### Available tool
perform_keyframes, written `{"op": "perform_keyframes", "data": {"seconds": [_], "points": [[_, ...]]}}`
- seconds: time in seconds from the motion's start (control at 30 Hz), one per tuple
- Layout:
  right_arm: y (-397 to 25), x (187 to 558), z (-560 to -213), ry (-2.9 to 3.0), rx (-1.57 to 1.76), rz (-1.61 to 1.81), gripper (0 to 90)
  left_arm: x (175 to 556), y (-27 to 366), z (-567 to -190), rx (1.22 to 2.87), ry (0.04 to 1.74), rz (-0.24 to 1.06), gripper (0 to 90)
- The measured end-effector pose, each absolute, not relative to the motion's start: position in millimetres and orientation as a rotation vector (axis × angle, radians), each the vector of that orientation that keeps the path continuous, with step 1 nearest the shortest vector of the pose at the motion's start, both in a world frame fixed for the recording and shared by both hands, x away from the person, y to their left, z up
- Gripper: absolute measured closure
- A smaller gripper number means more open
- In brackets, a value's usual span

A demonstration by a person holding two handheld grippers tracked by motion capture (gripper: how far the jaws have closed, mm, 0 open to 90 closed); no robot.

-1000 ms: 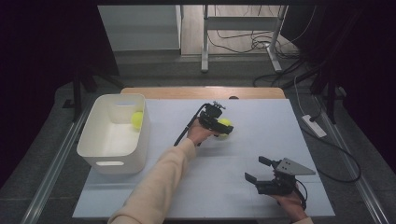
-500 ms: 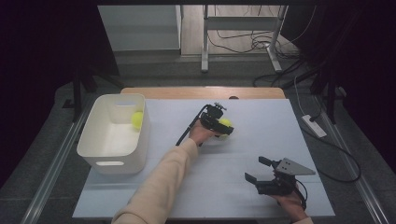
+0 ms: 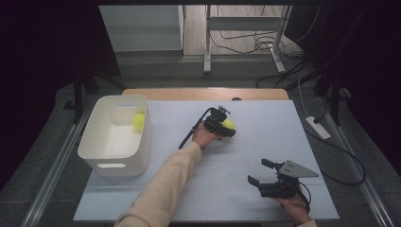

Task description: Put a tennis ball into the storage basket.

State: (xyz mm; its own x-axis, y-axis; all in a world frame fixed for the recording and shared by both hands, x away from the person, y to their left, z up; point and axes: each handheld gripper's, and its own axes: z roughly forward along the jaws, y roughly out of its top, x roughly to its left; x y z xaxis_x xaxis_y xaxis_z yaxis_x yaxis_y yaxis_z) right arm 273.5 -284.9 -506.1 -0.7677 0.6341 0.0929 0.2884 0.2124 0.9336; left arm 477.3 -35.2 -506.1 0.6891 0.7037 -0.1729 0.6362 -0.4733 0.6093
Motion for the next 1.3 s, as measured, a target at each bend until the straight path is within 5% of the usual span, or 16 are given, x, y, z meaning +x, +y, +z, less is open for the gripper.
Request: {"op": "perform_keyframes", "data": {"seconds": [1.3], "points": [[-285.9,273.7,-506.5,2.177,0.87,1.564,11.7,454.6,-1.2,-456.7,2.137,0.948,0.161,26.9]]}}
